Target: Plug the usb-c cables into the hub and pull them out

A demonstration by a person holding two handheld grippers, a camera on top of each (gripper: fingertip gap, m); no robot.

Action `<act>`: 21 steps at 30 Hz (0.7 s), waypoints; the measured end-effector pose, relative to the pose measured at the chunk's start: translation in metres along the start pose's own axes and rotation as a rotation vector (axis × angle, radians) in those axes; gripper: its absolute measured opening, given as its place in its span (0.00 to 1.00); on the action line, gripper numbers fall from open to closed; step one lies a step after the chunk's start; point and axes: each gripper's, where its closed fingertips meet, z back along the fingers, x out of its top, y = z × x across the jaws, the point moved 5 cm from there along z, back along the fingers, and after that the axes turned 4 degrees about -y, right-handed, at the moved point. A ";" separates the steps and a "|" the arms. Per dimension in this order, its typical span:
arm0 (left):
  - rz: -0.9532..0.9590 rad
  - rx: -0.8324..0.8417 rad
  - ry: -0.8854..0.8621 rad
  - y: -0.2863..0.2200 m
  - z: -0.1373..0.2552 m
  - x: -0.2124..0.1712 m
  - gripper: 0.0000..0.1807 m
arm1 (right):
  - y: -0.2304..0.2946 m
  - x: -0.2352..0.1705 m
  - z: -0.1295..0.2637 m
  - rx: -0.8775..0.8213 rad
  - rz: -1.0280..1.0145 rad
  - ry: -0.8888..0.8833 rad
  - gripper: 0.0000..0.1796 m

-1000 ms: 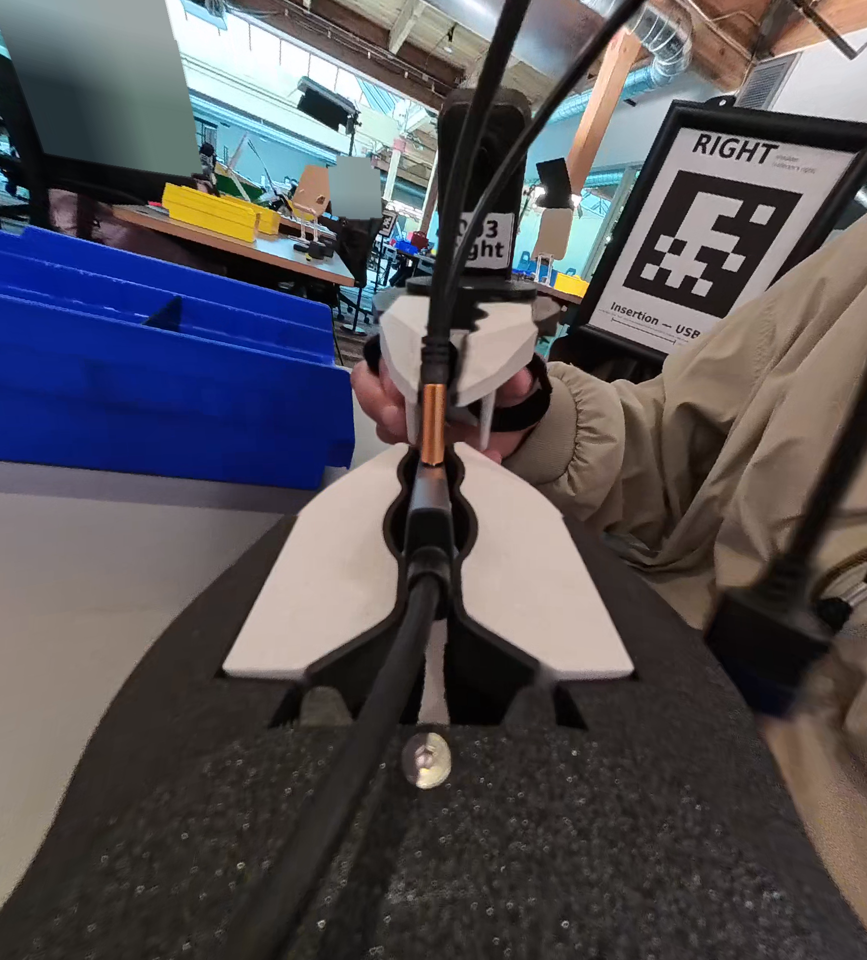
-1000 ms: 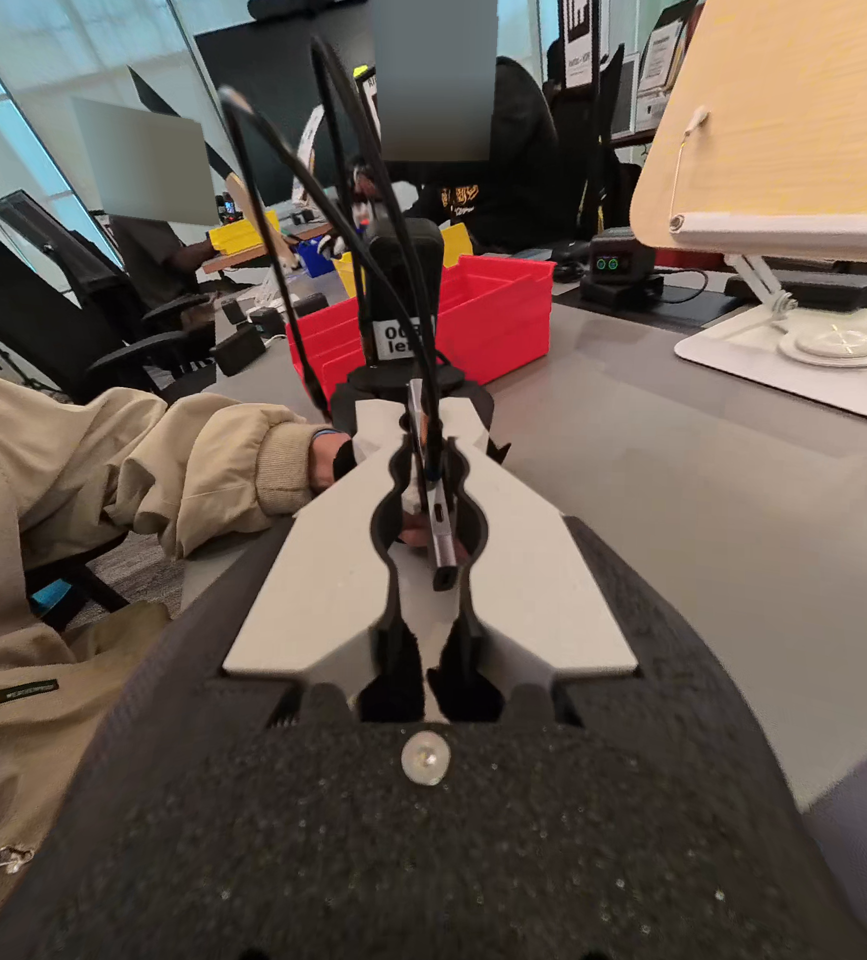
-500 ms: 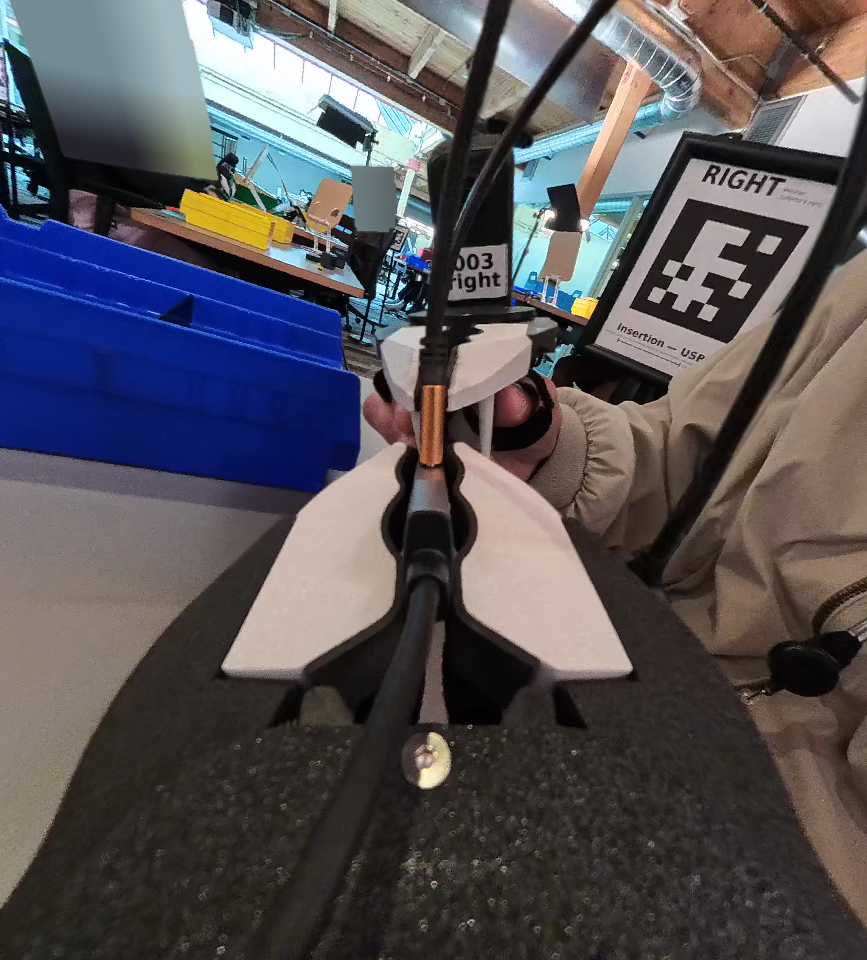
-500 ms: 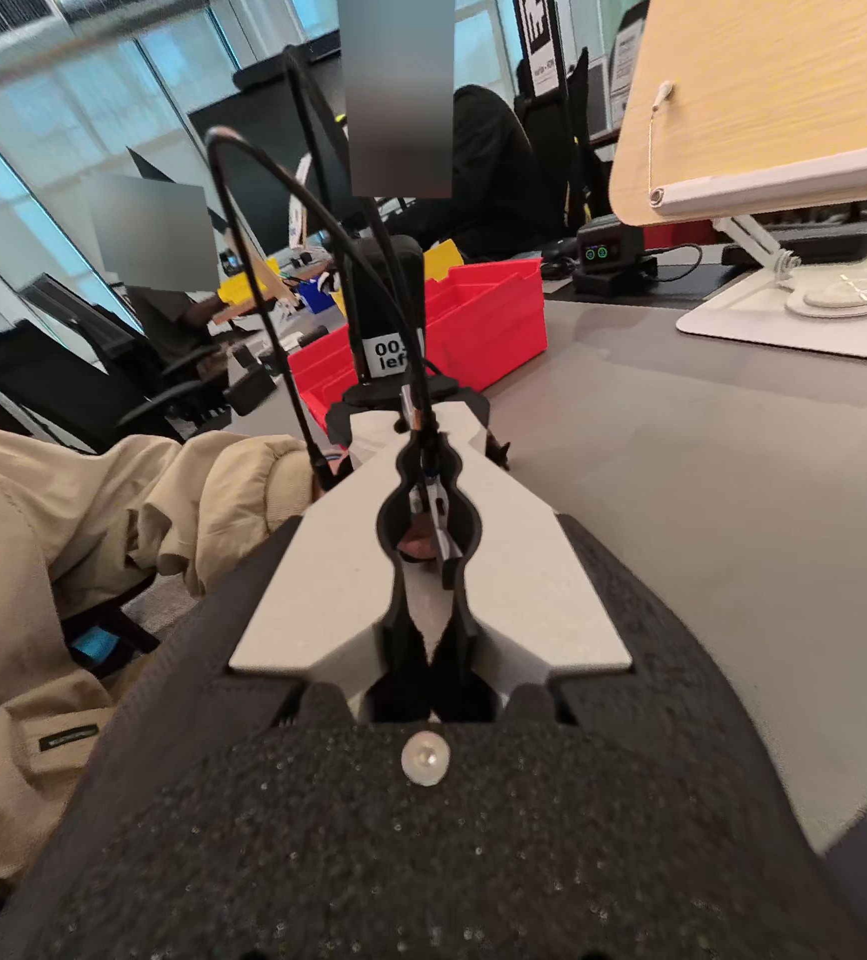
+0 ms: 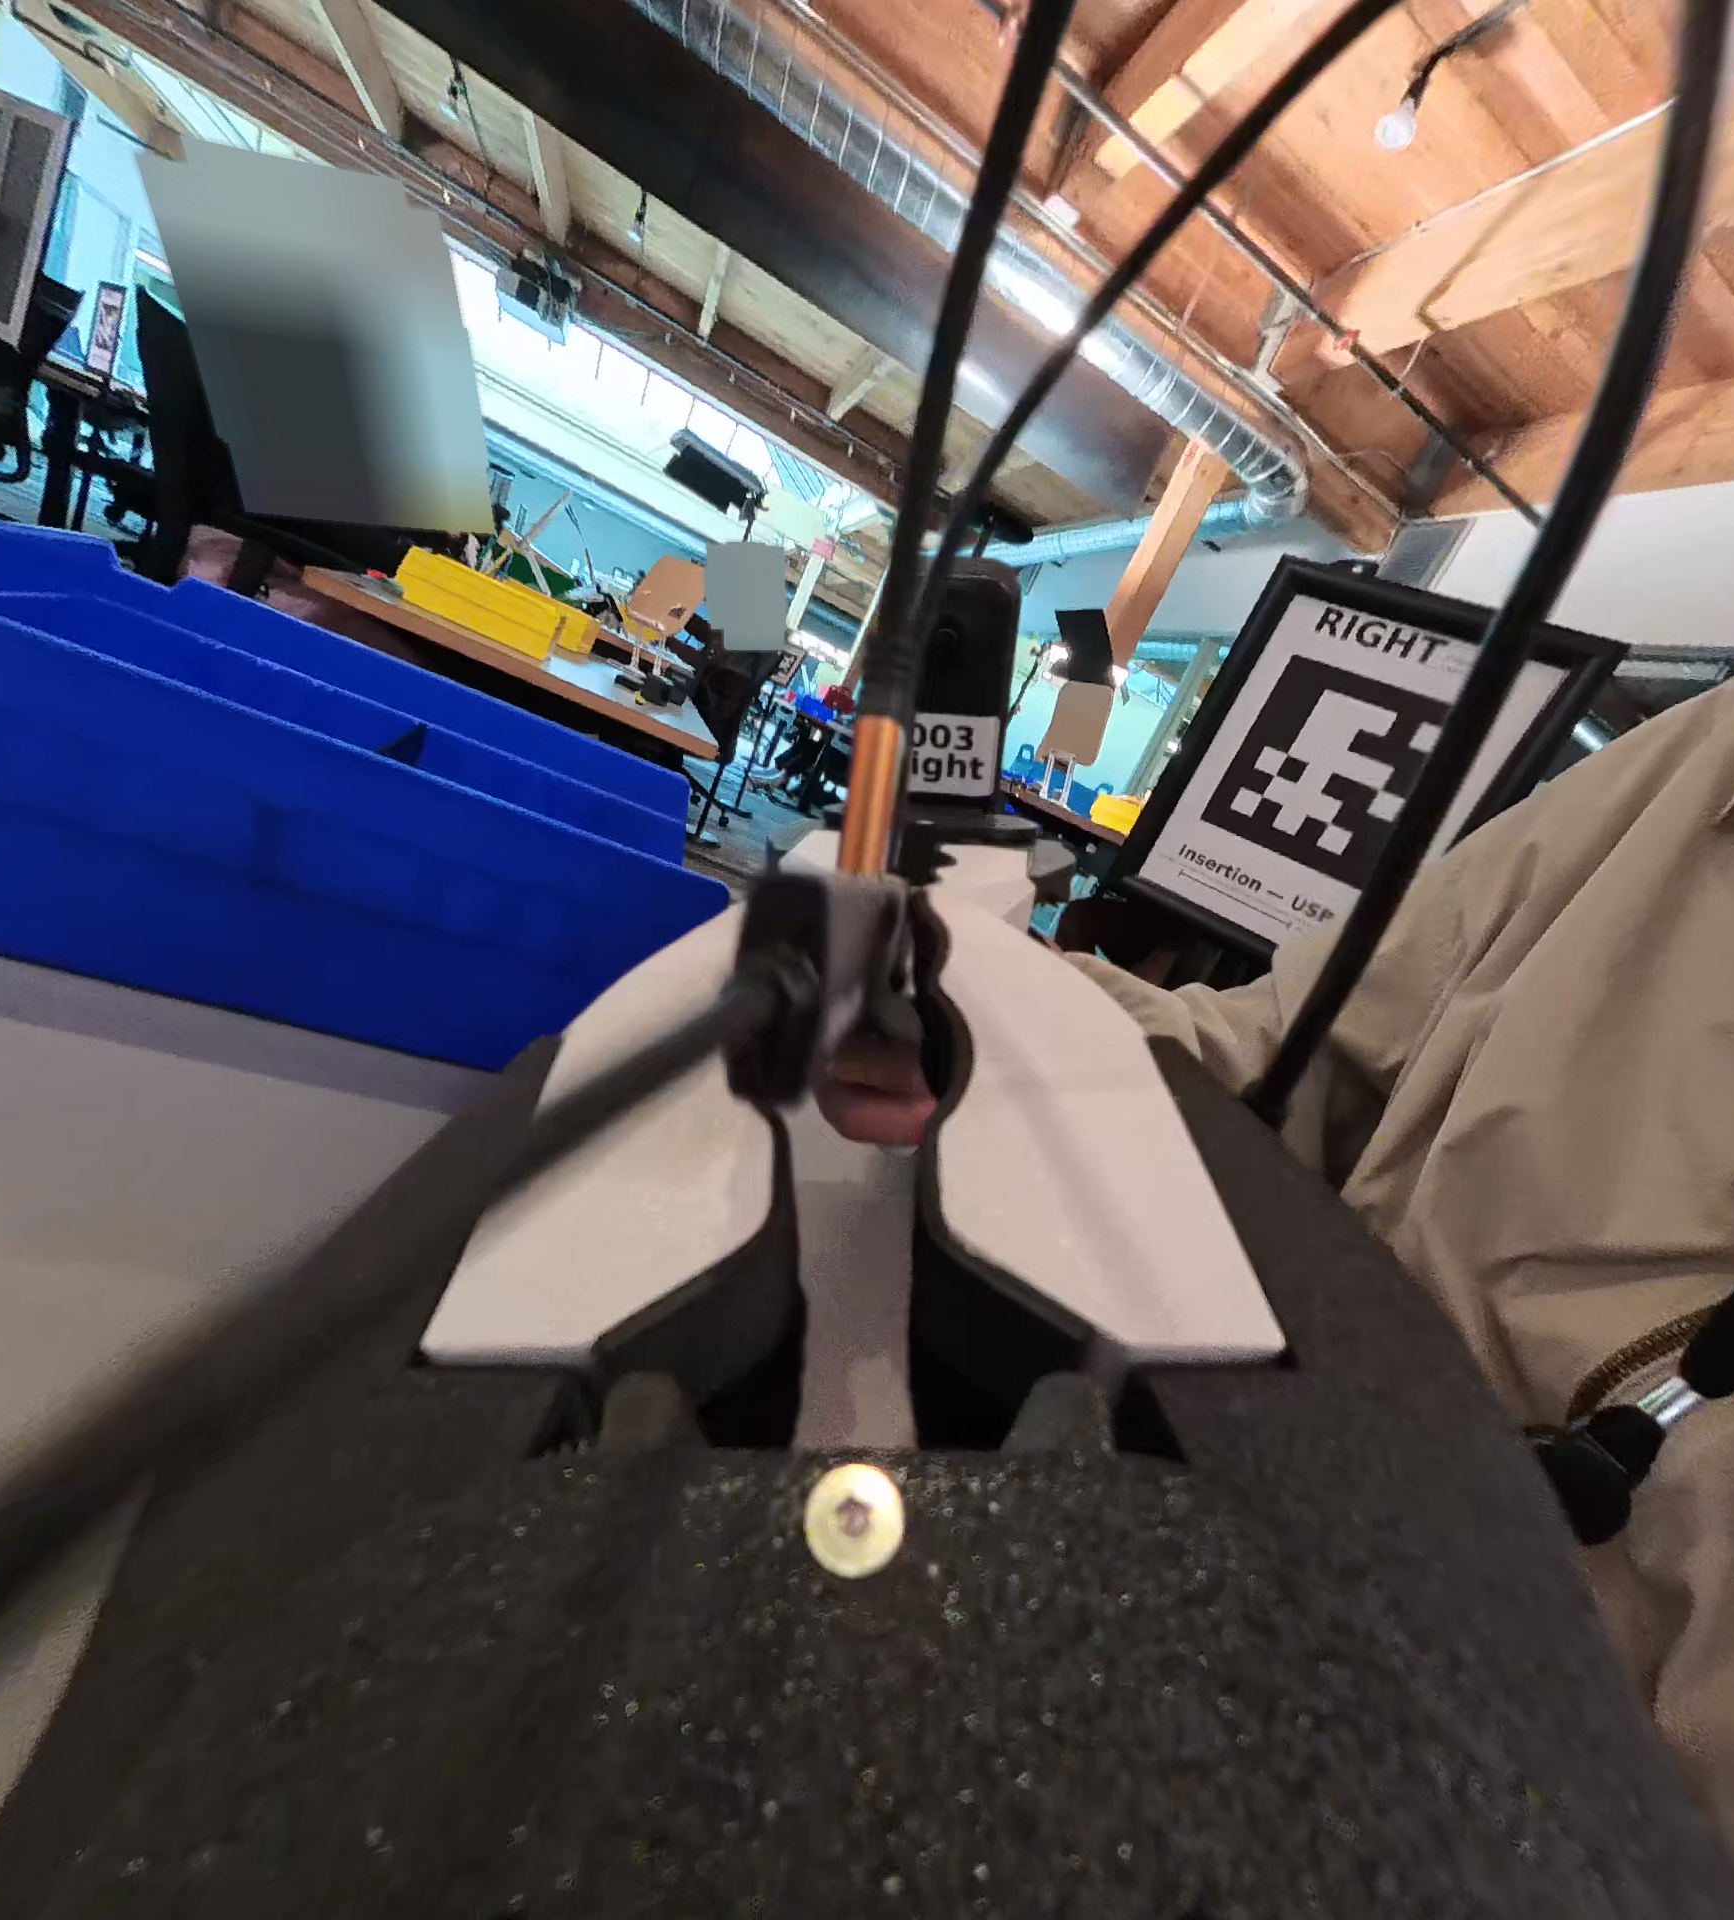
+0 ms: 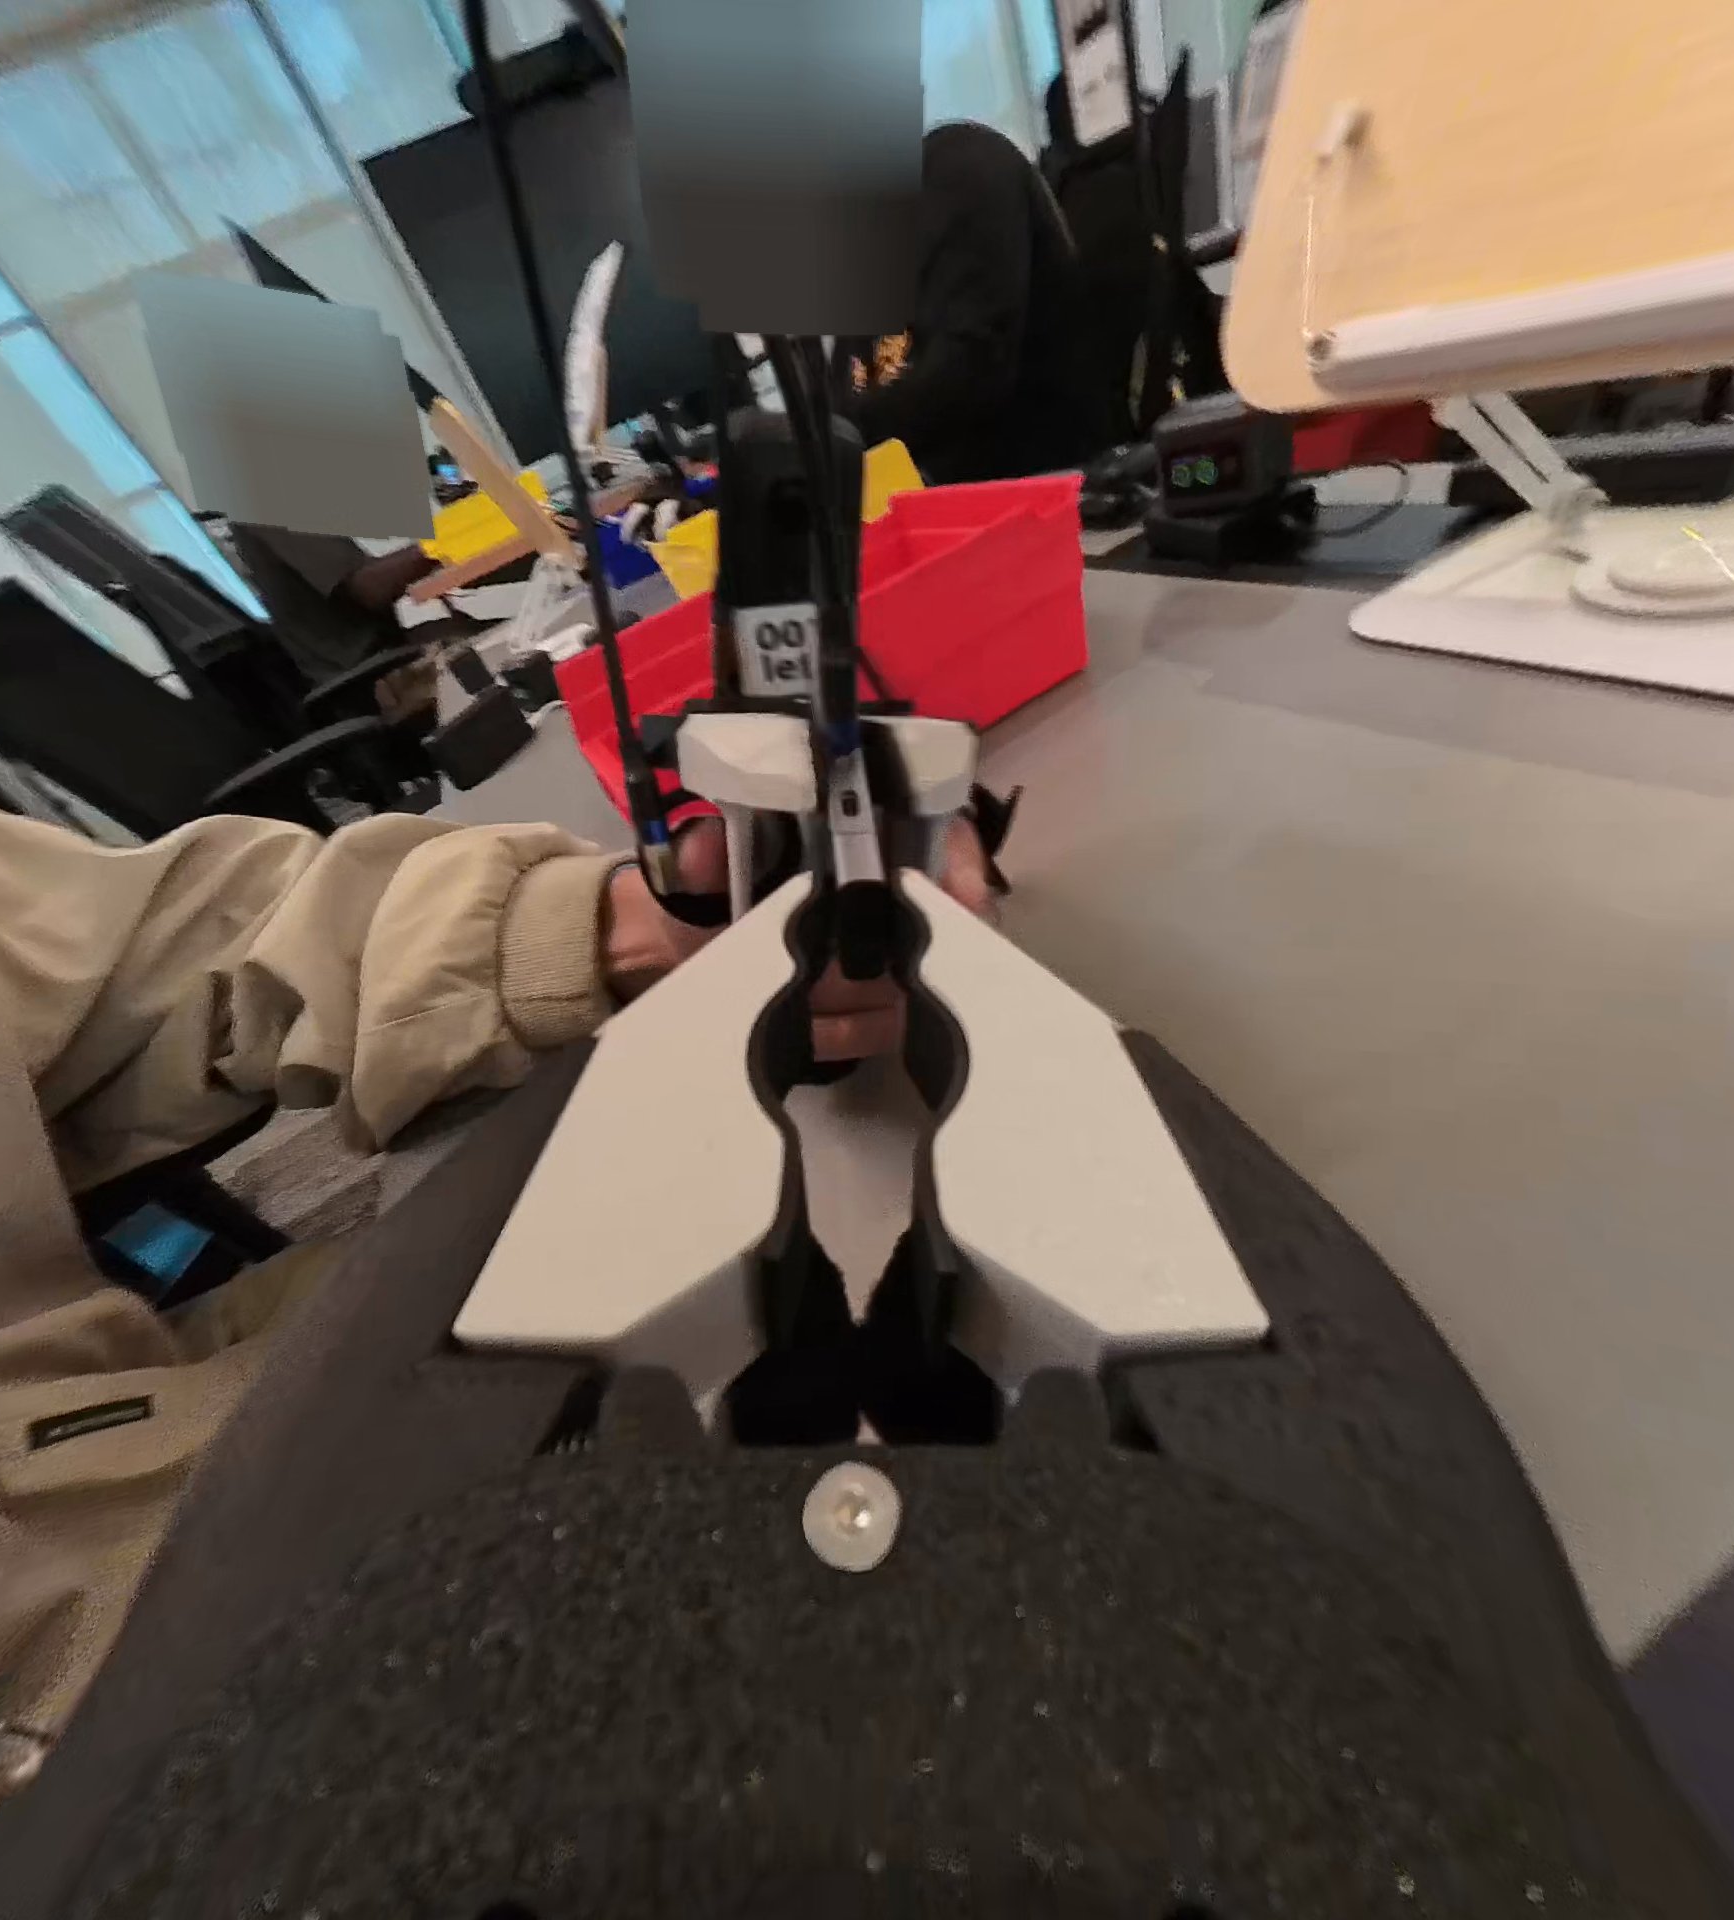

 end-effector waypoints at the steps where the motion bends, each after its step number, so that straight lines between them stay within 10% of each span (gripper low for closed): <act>1: 0.001 0.007 -0.010 0.000 0.000 0.000 0.17 | 0.001 0.004 0.001 0.001 -0.001 -0.015 0.05; 14: -0.138 -0.013 0.300 -0.059 -0.013 -0.045 0.21 | -0.009 0.101 0.101 -0.212 0.090 -0.233 0.05; 21: -0.062 0.298 0.477 -0.118 0.023 -0.038 0.20 | -0.023 0.186 0.189 -0.404 0.187 -0.225 0.05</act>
